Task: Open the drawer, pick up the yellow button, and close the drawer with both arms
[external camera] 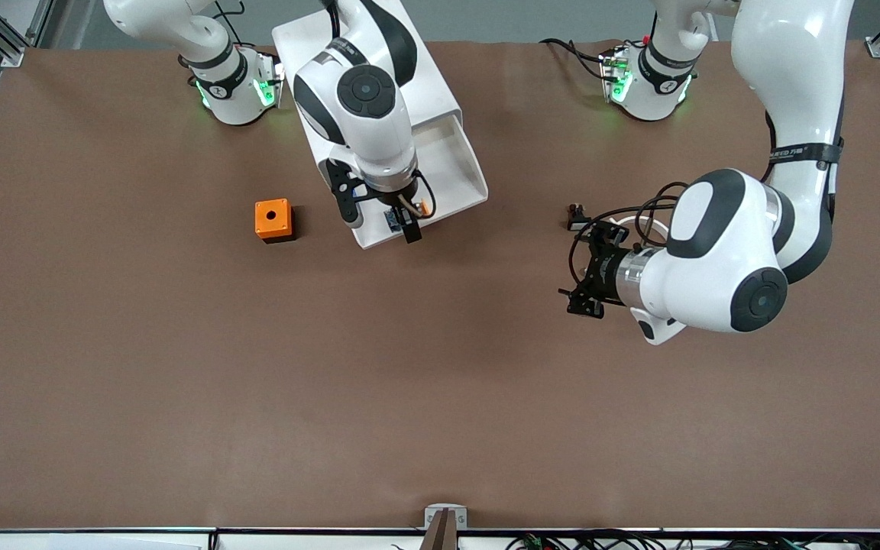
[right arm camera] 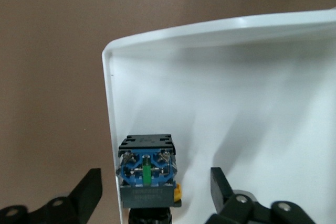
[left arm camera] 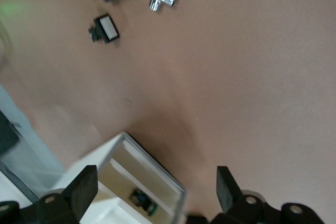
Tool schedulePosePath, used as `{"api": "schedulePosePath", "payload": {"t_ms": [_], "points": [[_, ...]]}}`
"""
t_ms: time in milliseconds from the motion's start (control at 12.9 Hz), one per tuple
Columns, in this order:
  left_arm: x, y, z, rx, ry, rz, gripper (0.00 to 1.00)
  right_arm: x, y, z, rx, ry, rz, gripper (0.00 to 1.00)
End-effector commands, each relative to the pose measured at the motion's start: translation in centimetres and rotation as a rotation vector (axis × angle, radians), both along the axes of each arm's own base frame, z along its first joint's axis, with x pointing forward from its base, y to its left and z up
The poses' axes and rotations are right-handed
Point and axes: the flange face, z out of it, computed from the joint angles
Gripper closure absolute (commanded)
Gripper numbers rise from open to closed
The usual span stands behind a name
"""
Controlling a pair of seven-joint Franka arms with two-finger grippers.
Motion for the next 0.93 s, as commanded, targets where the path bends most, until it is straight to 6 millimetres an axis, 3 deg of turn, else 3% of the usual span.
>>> {"api": "schedulePosePath", "payload": {"t_ms": [0, 233, 389, 544, 778, 856], "points": [[-0.8, -0.1, -0.3, 0.015, -0.048, -0.188, 0.0, 0.2, -0.2, 1.1, -0.004, -0.017, -0.008, 0.54], [-1.5, -1.4, -0.5, 0.031, -0.081, -0.303, 0.0, 0.5, -0.6, 2.3, 0.007, -0.029, -0.012, 0.52], [-2.7, -3.7, 0.0, 0.069, -0.108, -0.37, 0.0, 0.4, -0.5, 2.4, 0.009, -0.029, -0.013, 0.52], [-4.8, -7.6, 0.1, 0.125, -0.148, -0.468, 0.0, 0.2, -0.4, 2.2, 0.006, -0.028, -0.009, 0.53], [-8.3, -14.7, 0.4, 0.157, -0.268, -0.596, 0.0, 0.0, -0.1, 2.4, 0.008, -0.031, 0.003, 0.76], [-9.2, -16.3, 0.5, 0.168, -0.297, -0.627, 0.0, -0.1, 0.0, 2.7, 0.012, -0.034, 0.024, 0.83]]}}
